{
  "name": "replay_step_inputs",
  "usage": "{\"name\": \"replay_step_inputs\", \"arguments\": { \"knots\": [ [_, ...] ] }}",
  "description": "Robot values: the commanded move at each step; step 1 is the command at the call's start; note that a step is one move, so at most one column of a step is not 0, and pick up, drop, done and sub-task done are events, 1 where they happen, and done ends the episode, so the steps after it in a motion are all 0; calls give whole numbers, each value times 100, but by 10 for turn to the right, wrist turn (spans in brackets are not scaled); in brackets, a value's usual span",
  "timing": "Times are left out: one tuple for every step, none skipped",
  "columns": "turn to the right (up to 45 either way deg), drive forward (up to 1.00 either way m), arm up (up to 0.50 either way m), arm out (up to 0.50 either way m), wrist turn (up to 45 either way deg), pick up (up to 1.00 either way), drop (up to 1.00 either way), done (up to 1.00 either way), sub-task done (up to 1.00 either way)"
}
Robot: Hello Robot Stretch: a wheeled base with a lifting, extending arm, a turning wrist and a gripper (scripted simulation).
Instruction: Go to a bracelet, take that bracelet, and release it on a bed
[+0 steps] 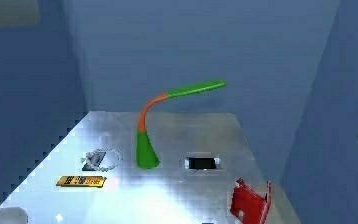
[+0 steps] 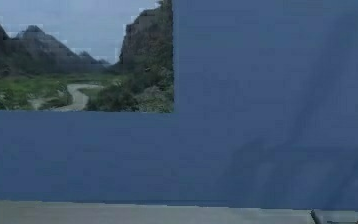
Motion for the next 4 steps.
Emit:
{"name": "replay_step_inputs", "arguments": {
  "knots": [
    [-450,0,0,0,0,0,0,0,0],
    [-450,0,0,0,0,0,0,0,0],
    [-150,0,0,0,0,0,0,0,0],
    [0,0,50,0,0,0,0,0,0]
  ]
}}
